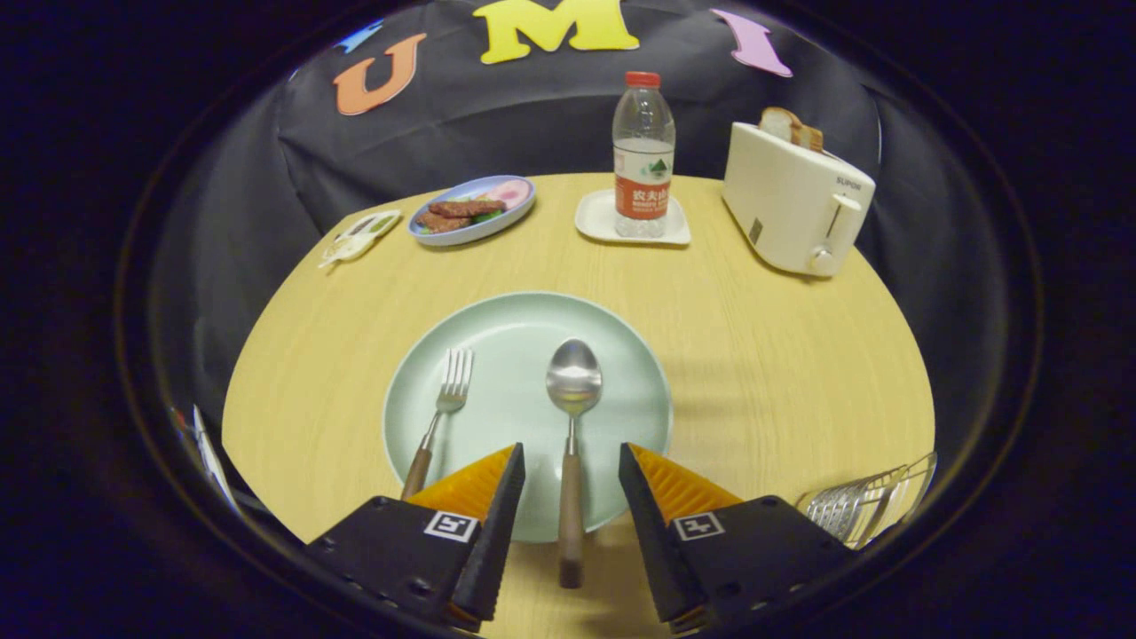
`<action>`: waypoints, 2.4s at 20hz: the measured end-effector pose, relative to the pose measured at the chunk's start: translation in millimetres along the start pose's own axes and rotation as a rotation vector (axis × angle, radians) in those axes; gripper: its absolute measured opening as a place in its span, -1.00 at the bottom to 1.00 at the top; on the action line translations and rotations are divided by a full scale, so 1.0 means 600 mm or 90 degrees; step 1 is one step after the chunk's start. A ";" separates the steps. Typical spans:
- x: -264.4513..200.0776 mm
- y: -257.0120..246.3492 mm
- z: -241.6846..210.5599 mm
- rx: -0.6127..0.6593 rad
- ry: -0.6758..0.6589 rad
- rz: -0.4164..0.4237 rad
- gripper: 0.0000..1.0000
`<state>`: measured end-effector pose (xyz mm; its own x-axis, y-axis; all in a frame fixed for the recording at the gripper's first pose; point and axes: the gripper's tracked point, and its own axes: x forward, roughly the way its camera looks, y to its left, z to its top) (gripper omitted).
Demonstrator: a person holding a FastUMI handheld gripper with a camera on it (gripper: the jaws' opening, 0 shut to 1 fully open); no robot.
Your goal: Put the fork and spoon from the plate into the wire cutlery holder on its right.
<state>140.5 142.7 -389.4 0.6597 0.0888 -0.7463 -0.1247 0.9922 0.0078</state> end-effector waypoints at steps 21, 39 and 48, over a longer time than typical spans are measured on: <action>-0.158 -0.048 0.000 -0.049 -0.034 0.006 -0.97; -0.316 -0.332 -0.113 0.011 0.022 -0.023 -0.95; -0.316 -0.326 -0.113 0.067 0.125 0.008 -0.90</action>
<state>-10.3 -74.4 -294.3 0.5007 0.0933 -0.8606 -0.0481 0.9956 0.0800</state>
